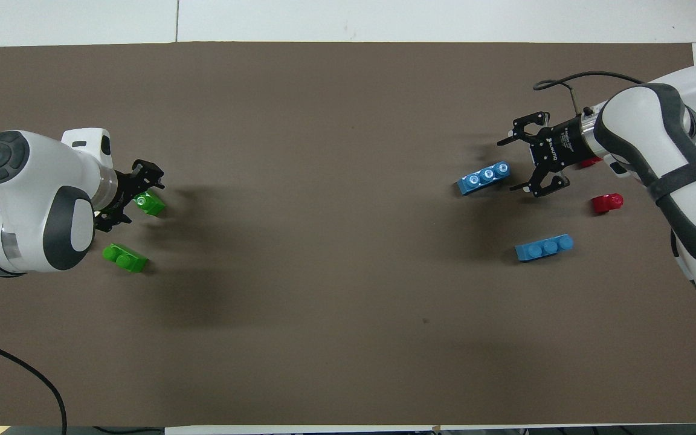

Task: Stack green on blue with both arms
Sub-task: 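Grasp the green brick with the left gripper while the right gripper grasps the blue brick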

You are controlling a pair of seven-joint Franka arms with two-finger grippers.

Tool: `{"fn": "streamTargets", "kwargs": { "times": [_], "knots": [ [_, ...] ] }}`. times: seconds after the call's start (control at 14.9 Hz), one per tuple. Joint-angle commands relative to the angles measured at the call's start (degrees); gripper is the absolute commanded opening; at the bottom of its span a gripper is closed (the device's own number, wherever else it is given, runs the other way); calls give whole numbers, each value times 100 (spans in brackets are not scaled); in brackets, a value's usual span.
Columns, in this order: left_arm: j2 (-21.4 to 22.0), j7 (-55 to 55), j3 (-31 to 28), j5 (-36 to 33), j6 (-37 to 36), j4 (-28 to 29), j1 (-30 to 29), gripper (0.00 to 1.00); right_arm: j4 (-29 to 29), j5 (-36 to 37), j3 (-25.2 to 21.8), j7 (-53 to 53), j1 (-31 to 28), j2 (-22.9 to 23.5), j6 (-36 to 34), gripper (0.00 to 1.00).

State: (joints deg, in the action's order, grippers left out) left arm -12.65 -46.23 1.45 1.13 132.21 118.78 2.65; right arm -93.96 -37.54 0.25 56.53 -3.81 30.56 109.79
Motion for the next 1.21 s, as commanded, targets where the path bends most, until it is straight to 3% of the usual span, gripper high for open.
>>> {"fn": "streamTargets", "kwargs": {
  "times": [0.0, 0.94, 1.14],
  "knots": [
    [-62, -26, -66, -78, 51, 23, 43, 100, -61, -236, 10, -186, 126, 38, 236, 98],
    [-308, -17, -57, -78, 411, -21, -160, 97, -149, -236, 10, -485, 135, 179, 491, 98],
    [-309, -44, -57, -69, 507, 5, -168, 90, -236, -236, 10, -564, 135, 161, 560, 98]
  ]
}}
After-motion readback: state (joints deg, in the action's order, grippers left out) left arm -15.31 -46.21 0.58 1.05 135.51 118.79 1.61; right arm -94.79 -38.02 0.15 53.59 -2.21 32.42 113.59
